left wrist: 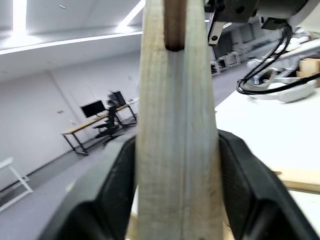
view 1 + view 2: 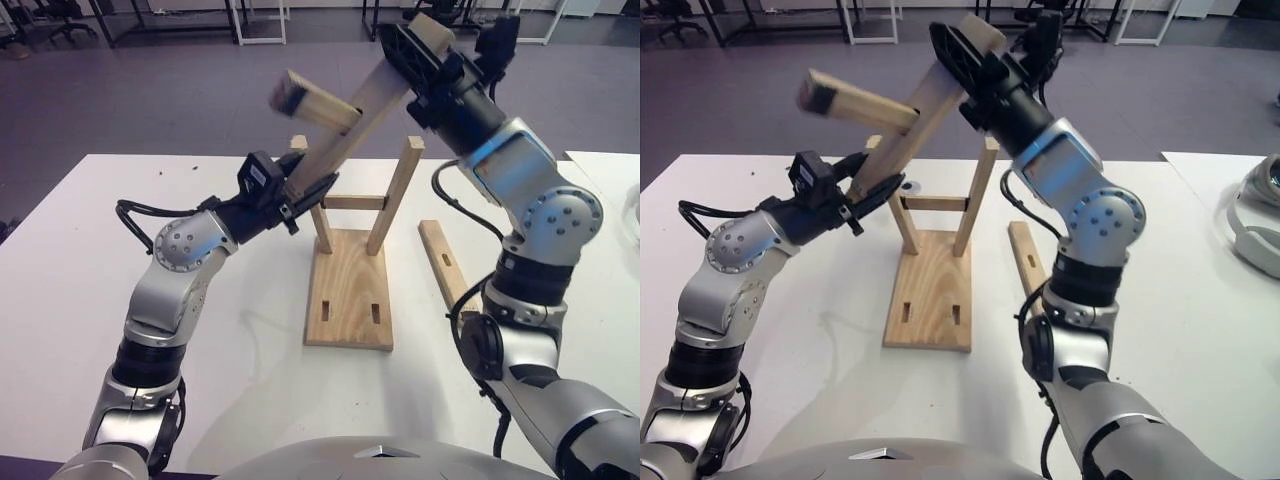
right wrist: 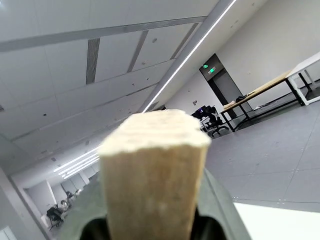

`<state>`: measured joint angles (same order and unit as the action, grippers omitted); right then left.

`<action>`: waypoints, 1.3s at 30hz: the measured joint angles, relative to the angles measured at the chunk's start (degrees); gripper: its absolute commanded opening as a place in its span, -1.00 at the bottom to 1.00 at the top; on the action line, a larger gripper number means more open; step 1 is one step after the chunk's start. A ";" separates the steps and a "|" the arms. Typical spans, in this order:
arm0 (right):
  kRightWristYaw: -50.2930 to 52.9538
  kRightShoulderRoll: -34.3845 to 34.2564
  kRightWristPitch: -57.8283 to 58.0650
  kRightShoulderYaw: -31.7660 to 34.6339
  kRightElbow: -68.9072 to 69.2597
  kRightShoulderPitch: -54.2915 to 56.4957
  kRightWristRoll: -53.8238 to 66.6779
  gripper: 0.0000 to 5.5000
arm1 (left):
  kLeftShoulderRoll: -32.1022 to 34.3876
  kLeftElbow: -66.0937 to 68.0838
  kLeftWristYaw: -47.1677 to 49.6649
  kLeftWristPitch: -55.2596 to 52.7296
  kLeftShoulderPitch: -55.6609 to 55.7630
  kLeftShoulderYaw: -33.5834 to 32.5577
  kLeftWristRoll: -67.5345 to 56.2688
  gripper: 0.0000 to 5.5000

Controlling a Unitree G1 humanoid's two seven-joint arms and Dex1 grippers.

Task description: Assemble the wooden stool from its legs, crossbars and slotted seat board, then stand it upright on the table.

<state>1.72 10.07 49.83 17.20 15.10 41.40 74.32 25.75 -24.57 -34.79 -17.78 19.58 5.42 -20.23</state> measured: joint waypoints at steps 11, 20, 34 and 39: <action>10.36 0.48 -5.87 7.63 25.15 -53.38 5.14 -0.63 | 0.29 -1.42 8.44 -6.56 -25.75 -0.73 5.20 0.66; 10.29 2.81 -15.36 7.62 21.44 -51.41 -2.92 -0.63 | -0.87 1.09 9.66 -17.06 -27.07 5.94 9.05 0.66; 6.09 15.85 -15.83 -11.96 27.98 -45.71 -34.13 -0.62 | -6.98 -3.64 10.51 -21.98 -22.67 -1.29 -0.11 0.66; 3.46 17.03 -16.35 -13.18 26.39 -45.36 -36.26 -0.60 | -7.68 -3.62 11.06 -21.98 -21.10 -3.64 -1.93 0.66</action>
<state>5.18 27.11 33.48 4.02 41.49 -3.96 38.06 18.07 -28.19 -23.73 -39.77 -1.52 1.79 -22.15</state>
